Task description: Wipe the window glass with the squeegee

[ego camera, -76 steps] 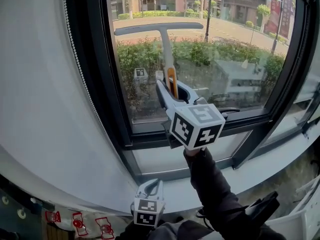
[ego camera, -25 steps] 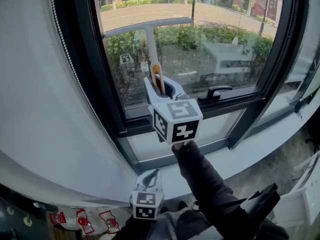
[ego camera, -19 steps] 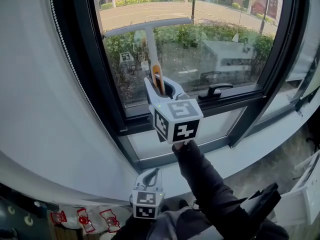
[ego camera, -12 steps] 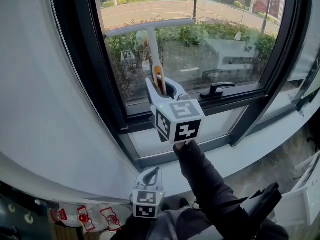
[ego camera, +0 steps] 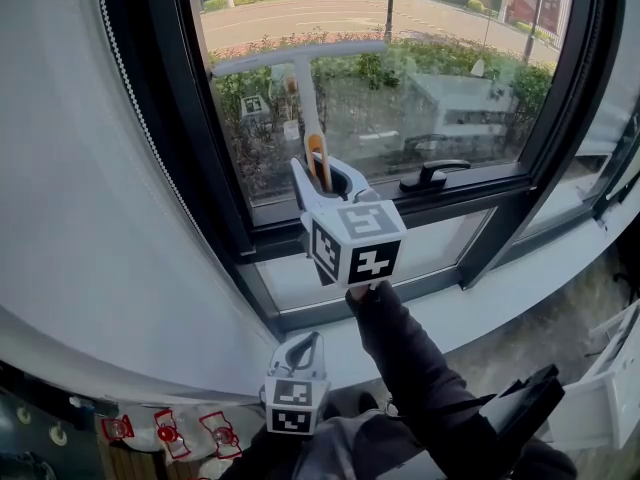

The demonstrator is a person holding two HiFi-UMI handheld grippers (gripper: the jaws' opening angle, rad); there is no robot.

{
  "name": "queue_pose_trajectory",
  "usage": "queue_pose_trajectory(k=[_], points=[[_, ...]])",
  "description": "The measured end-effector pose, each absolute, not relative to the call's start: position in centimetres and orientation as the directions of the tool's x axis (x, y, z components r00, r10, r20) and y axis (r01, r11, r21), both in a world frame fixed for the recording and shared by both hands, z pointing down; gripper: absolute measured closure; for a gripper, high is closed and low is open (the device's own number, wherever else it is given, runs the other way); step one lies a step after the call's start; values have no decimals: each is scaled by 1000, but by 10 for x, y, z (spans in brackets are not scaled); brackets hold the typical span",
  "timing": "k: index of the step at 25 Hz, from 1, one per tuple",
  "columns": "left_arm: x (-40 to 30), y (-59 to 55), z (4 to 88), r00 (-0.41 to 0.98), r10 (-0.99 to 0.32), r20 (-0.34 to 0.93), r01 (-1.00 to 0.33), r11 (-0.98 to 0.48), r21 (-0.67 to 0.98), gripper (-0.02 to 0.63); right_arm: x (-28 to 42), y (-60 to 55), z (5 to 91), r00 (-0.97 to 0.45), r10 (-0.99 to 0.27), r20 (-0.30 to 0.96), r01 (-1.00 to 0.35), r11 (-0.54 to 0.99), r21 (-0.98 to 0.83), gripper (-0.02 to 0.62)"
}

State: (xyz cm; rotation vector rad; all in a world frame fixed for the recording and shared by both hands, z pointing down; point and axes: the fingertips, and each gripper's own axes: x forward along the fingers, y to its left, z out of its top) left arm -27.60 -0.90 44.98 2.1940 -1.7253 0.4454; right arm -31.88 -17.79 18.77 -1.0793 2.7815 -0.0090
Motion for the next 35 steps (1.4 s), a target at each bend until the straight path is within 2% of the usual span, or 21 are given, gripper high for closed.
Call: queue_pose_trajectory(k=[35], points=[[-266, -6, 458, 228, -867, 443, -972, -230, 50, 606, -317, -174, 246, -750, -660, -46, -653, 750, -110, 529]])
